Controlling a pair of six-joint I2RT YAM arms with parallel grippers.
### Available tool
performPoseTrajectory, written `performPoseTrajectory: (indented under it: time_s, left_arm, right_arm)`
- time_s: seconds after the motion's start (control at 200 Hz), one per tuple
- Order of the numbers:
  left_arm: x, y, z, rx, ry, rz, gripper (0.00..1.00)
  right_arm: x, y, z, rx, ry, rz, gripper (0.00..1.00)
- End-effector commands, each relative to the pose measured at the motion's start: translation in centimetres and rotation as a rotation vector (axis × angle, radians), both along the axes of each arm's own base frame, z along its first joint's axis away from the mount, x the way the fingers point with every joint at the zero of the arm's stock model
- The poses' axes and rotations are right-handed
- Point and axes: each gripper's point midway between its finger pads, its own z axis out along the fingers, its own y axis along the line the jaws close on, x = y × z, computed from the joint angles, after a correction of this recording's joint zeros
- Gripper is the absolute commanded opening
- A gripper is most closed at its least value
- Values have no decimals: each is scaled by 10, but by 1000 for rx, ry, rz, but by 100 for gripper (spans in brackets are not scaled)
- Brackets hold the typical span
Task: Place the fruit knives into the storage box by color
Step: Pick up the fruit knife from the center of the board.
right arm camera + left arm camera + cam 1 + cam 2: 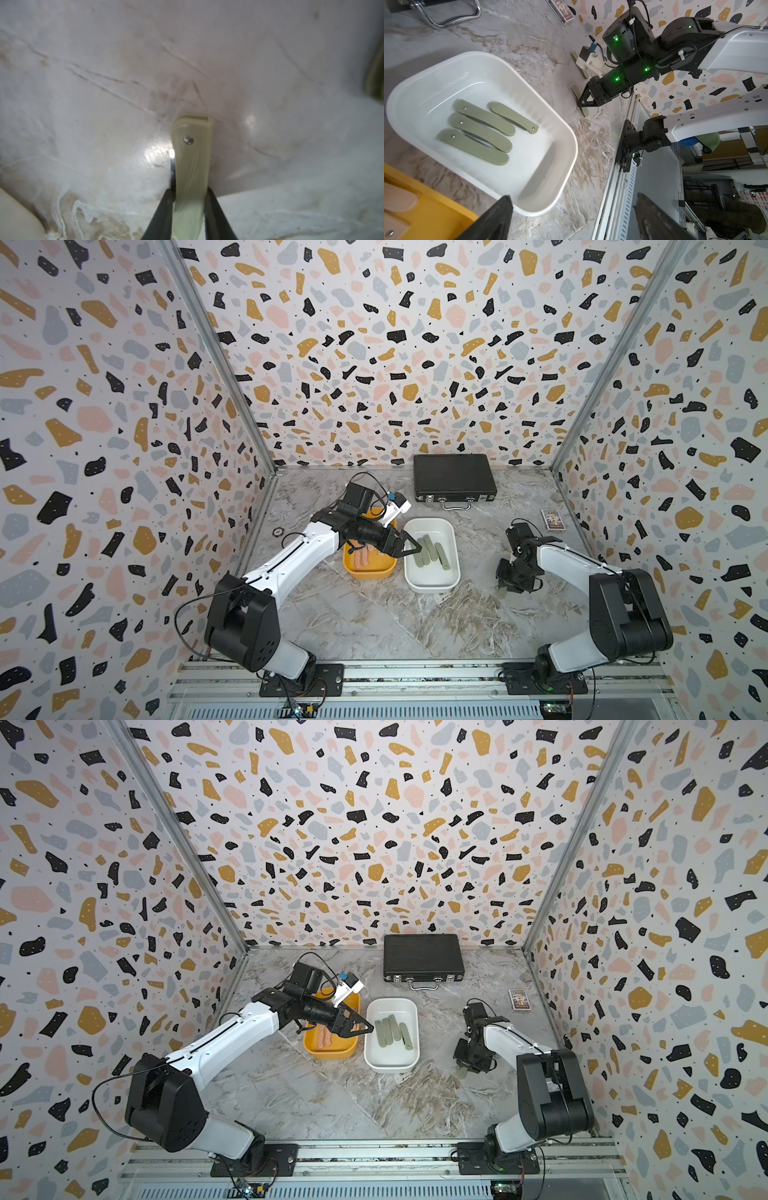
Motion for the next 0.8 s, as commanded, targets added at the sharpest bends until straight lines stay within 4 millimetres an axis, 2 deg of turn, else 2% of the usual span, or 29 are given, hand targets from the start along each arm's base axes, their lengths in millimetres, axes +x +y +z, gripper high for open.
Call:
performPoseTrajectory:
  time_s: [0.0, 0.471, 0.691, 0.796]
  left_arm:
    - [13, 3, 14, -40, -5, 18, 92]
    - [41, 44, 25, -102, 23, 152, 92]
    - [45, 49, 21, -116, 44, 171, 93]
    - [46, 49, 20, -119, 49, 172, 93]
  right_arm:
    - [10, 4, 1, -19, 7, 72, 25]
    - [65, 29, 0, -41, -20, 181, 26]
    - [72, 25, 3, -98, -30, 215, 28]
    - [70, 23, 8, -115, -28, 229, 35]
